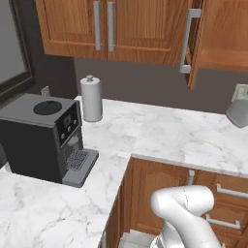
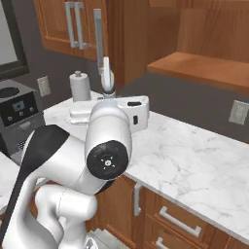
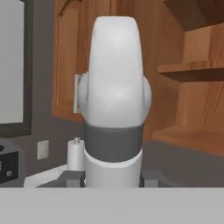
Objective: Move the cutting board and knife to the sink. Then move spray from the cabinet to the counter.
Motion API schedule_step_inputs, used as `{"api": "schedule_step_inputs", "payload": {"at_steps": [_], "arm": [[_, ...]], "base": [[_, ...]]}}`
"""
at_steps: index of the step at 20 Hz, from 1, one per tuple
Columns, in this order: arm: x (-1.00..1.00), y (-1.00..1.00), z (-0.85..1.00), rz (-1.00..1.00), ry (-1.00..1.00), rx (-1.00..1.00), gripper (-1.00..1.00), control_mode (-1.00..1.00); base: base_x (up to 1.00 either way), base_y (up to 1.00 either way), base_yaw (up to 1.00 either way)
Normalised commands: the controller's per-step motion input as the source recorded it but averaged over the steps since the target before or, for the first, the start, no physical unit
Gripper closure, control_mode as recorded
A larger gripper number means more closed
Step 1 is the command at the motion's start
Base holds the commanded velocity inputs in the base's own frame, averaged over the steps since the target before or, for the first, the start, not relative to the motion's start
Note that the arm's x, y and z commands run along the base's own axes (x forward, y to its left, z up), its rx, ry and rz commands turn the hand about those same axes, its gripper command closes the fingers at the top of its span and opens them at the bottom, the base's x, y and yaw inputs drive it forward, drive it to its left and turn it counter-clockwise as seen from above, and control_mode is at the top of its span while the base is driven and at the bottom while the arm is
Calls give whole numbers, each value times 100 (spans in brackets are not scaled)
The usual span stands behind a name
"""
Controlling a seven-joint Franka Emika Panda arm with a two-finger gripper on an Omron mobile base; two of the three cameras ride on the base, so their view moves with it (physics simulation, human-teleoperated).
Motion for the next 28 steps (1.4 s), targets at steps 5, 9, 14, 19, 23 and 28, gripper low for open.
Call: {"api": "schedule_step_inputs", "payload": {"at_steps": [5, 9, 14, 19, 23, 28], "arm": [[0, 0, 0, 0, 0, 0, 100, 100], [0, 0, 0, 0, 0, 0, 100, 100], [0, 0, 0, 0, 0, 0, 100, 100], [0, 0, 0, 0, 0, 0, 100, 100], [0, 0, 0, 0, 0, 0, 100, 100], [0, 0, 0, 0, 0, 0, 100, 100]], "base": [[-31, 0, 46], [-25, 0, 54], [-24, 0, 65], [-24, 0, 67], [-31, 24, 65], [-19, 43, 60]]}}
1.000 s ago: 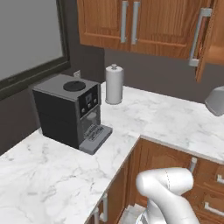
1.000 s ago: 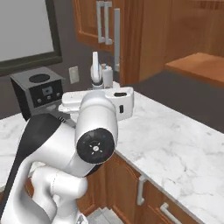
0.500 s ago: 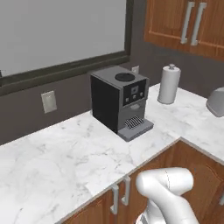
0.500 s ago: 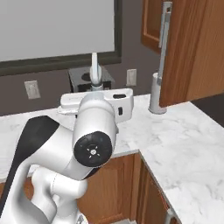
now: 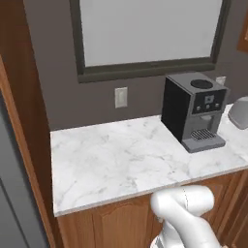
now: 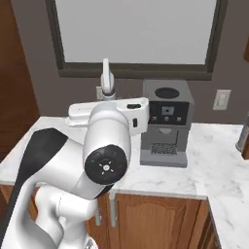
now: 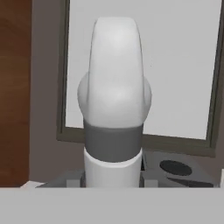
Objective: Move the cutting board and knife to the sink. Then move spray from the cabinet to the counter.
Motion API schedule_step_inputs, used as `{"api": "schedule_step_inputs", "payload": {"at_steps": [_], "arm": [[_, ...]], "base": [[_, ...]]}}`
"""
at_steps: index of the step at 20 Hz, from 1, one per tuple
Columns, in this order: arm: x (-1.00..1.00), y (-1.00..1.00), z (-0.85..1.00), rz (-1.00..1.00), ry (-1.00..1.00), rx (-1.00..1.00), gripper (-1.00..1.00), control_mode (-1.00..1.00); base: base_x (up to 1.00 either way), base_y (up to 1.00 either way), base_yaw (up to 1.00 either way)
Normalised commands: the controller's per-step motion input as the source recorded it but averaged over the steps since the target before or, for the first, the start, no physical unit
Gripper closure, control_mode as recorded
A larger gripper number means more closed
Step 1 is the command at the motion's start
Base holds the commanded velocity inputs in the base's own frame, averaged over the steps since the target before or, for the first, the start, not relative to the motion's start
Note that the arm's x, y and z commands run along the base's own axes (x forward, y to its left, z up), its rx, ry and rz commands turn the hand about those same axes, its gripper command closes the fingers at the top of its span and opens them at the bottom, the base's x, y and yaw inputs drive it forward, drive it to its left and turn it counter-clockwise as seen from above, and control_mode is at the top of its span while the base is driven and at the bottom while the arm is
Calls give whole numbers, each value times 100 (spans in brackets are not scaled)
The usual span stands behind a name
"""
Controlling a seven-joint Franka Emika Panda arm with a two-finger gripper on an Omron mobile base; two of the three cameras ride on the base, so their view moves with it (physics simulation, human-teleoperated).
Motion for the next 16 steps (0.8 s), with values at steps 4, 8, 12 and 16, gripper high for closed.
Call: {"api": "schedule_step_inputs", "payload": {"at_steps": [4, 8, 12, 16], "arm": [[0, 0, 0, 0, 0, 0, 100, 100], [0, 0, 0, 0, 0, 0, 100, 100], [0, 0, 0, 0, 0, 0, 100, 100], [0, 0, 0, 0, 0, 0, 100, 100]], "base": [[0, 61, 45], [0, 31, 18], [21, 3, 0], [42, 21, 0]]}}
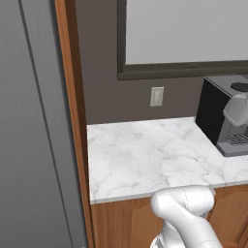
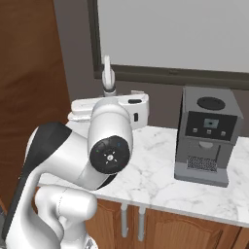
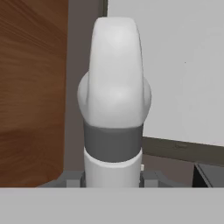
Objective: Move the cutting board and knife to the sink. Then move spray from the cabinet to the counter.
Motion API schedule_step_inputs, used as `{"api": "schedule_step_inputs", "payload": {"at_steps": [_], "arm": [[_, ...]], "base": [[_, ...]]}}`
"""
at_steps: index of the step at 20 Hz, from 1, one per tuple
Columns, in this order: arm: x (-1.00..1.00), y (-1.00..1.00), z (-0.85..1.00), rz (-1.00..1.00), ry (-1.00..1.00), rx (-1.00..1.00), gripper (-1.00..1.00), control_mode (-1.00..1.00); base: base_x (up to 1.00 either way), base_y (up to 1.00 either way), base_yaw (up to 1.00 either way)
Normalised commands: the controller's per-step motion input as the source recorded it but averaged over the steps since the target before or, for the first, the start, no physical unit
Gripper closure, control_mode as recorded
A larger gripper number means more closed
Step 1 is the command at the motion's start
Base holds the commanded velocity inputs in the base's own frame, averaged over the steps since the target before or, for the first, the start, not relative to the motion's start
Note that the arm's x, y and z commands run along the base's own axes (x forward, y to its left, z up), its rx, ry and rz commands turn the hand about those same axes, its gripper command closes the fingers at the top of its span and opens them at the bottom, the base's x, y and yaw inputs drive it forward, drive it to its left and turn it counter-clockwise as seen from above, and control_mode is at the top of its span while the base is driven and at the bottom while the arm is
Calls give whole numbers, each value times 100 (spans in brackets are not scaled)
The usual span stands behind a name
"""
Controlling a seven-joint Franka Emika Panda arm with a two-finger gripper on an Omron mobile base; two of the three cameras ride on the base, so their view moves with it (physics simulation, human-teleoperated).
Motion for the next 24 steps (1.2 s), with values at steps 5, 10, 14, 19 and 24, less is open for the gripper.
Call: {"api": "schedule_step_inputs", "payload": {"at_steps": [5, 10, 14, 19, 24], "arm": [[0, 0, 0, 0, 0, 0, 100, 100], [0, 15, -23, 10, 1, -9, 100, -100], [0, 25, -57, 33, 7, -22, 100, -100], [0, 36, -59, 37, 1, -20, 100, -100], [19, 51, -62, 36, 11, -13, 100, -100]], "base": [[15, 22, 8], [0, 22, 10], [0, 0, 0], [0, 0, 0], [0, 0, 0]]}}
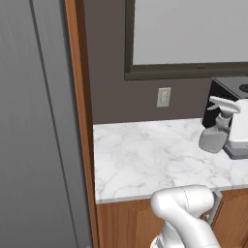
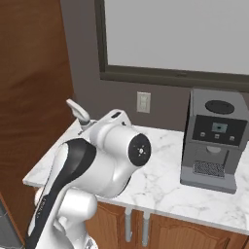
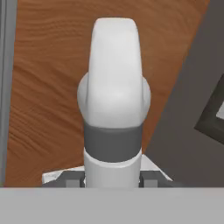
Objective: Move the cutting board and knife to the sink. Then move spray from the cabinet to the counter.
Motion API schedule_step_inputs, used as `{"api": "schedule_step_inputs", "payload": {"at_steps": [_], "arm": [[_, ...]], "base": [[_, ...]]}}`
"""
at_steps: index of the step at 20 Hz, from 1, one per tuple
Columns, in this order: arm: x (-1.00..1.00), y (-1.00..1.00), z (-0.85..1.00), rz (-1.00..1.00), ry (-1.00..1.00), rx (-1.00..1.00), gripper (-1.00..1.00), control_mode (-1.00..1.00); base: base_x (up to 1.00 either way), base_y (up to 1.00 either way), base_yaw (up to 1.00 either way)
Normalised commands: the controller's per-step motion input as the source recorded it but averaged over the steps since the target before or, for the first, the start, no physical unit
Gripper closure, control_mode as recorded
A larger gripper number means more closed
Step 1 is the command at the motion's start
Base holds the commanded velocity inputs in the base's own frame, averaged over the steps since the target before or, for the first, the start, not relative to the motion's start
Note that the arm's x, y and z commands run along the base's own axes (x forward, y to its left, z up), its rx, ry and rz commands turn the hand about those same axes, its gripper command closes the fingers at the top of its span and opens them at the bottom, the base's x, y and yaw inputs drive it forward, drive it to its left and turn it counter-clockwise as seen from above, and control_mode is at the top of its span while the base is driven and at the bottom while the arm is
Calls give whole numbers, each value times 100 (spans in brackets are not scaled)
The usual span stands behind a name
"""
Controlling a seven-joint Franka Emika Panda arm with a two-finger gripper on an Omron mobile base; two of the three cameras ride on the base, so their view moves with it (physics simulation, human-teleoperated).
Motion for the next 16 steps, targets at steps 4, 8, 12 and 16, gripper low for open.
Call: {"api": "schedule_step_inputs", "payload": {"at_steps": [4, 8, 12, 16], "arm": [[0, 29, -30, 23, 13, -4, 100, -100], [18, 25, -16, 3, 2, -1, 100, -100], [39, 38, -36, 1, 0, -5, 100, -100], [55, 43, -44, 0, 0, -2, 100, -100]], "base": [[0, 0, 0], [0, 0, 0], [0, 0, 0], [0, 0, 0]]}}
